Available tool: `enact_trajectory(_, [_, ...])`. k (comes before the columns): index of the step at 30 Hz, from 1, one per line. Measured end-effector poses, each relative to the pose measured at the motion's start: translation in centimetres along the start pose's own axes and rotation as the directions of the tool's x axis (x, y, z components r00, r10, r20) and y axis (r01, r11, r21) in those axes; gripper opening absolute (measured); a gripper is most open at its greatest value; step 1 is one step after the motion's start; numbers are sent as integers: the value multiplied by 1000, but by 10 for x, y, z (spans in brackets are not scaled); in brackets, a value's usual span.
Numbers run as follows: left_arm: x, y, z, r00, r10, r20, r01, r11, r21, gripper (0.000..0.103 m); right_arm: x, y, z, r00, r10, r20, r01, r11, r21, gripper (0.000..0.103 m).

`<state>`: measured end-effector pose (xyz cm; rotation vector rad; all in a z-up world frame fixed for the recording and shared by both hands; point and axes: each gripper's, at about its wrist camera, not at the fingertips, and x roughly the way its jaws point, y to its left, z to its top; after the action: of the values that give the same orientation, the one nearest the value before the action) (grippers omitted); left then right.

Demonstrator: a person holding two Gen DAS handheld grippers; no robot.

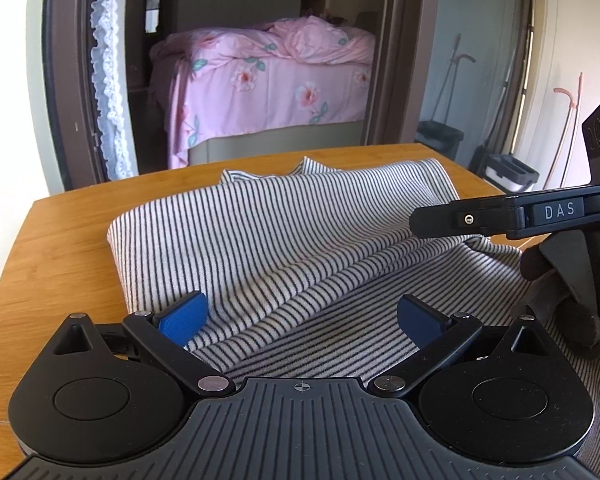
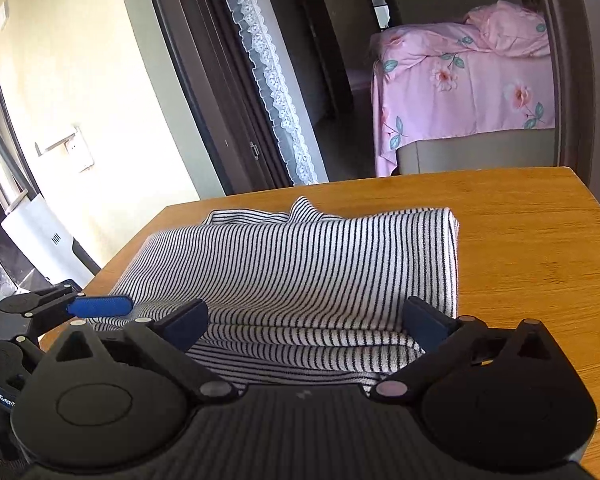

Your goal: Fold clothes

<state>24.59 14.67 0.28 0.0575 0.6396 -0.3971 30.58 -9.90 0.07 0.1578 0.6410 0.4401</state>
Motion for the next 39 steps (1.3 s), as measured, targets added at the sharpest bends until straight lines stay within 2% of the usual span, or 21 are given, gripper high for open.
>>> enact_trajectory(5, [0, -1, 0, 1000, 9, 0, -9, 1000, 5, 103, 1, 2, 0, 1000, -5, -3, 5, 1000, -13, 103])
enact_trajectory(11, [-2, -2, -1, 1000, 22, -1, -22, 999, -29, 103, 3, -9, 4, 999, 54, -5, -54, 999, -8, 103])
enact_trajectory(14, [-2, 10, 6, 999, 30, -11, -31, 995, -97, 103, 4, -12, 16, 998, 66, -23, -67, 997, -45, 103])
enact_trajectory(17, [-3, 26, 14, 999, 35, -25, -38, 983, -179, 103, -11, -5, 32, 999, 4, 36, 0, 993, -121, 103])
enact_trajectory(18, [-4, 31, 17, 999, 36, -29, -41, 978, -206, 103, -15, -3, 38, 998, -15, 57, 23, 991, -135, 101])
enact_trajectory(20, [-4, 42, 22, 999, 39, -38, -47, 965, -259, 103, -13, -5, 49, 998, -34, 60, 41, 992, -123, 88])
enact_trajectory(22, [-5, 52, 28, 998, 41, -47, -53, 949, -312, 103, -1, -9, 54, 999, -45, 11, 46, 993, -108, 70])
enact_trajectory(24, [-5, 63, 33, 998, 42, -56, -60, 930, -363, 103, 17, -13, 52, 993, -92, -68, 83, 989, -119, 68])
enact_trajectory(27, [-4, 80, 36, 996, 30, -80, -61, 900, -431, 102, 29, -13, 46, 982, -150, -116, 125, 972, -199, 67])
enact_trajectory(30, [0, 98, 33, 993, -5, -116, -53, 871, -488, 94, 15, -22, 62, 989, -114, -90, 101, 986, -136, 68])
enact_trajectory(32, [3, 109, 30, 990, -28, -138, -48, 853, -520, 79, 9, -38, 74, 992, -96, -82, 92, 994, -61, 73])
enact_trajectory(36, [9, 117, 33, 988, -52, -149, -31, 861, -508, 76, 25, -78, 81, 984, -33, -177, 53, 993, 107, 74])
enact_trajectory(39, [15, 124, 37, 984, -97, -148, 4, 848, -530, 76, 43, -93, 78, 972, 60, -227, -22, 986, 168, 74])
